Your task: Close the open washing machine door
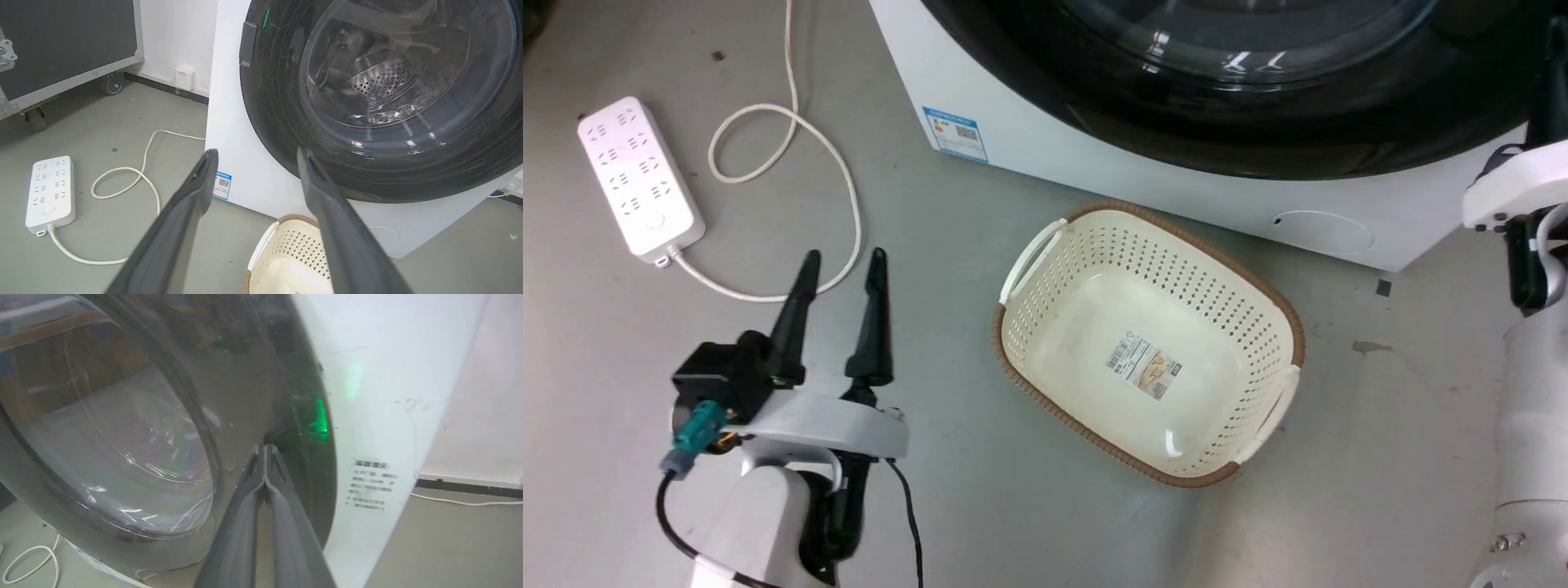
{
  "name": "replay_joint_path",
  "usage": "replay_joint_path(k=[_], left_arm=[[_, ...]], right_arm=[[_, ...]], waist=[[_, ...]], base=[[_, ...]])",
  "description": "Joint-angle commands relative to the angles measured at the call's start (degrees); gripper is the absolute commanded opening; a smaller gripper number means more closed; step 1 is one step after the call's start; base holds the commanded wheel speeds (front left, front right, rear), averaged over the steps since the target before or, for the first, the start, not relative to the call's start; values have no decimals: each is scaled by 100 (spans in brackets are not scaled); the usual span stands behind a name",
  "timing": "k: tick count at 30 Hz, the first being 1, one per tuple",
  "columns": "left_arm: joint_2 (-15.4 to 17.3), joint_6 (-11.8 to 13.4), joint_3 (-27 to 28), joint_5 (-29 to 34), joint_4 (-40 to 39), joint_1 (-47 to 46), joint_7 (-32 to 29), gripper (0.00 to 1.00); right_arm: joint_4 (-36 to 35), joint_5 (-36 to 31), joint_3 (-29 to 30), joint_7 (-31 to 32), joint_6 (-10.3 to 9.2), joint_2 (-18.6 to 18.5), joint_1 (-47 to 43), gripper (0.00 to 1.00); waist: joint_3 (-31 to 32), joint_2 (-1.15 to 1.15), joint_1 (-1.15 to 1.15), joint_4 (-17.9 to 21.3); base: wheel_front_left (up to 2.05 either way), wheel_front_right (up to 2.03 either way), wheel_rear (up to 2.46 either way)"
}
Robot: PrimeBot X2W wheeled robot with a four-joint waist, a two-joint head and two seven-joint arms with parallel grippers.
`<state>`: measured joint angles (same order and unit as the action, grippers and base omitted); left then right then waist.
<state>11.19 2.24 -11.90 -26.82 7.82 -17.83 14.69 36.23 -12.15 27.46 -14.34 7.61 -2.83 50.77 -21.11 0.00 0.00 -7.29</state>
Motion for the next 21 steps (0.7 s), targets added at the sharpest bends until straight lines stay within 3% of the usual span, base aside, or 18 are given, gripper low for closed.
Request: replay_joint_path(k=[1, 7, 13, 21], left_arm=[[-24, -25, 22, 26, 4, -36, 30, 100], [44, -115, 194, 165, 129, 189, 30, 100], [167, -92, 176, 382, 377, 442, 30, 100], [238, 125, 66, 539, 519, 769, -132, 100]], right_arm=[[-37, -10, 59, -47, -12, -63, 142, 0], [-562, 235, -74, -63, -12, -14, -361, 0], [-1230, 711, -876, -64, -12, -7, -1924, 0], [-1349, 1002, -1752, -13, -12, -6, -3669, 0]], waist=[[41, 0, 0, 38], [690, 0, 0, 392], [1488, 0, 0, 771], [2129, 0, 0, 1113]], base=[[0, 0, 0], [0, 0, 0], [0, 0, 0], [0, 0, 0]])
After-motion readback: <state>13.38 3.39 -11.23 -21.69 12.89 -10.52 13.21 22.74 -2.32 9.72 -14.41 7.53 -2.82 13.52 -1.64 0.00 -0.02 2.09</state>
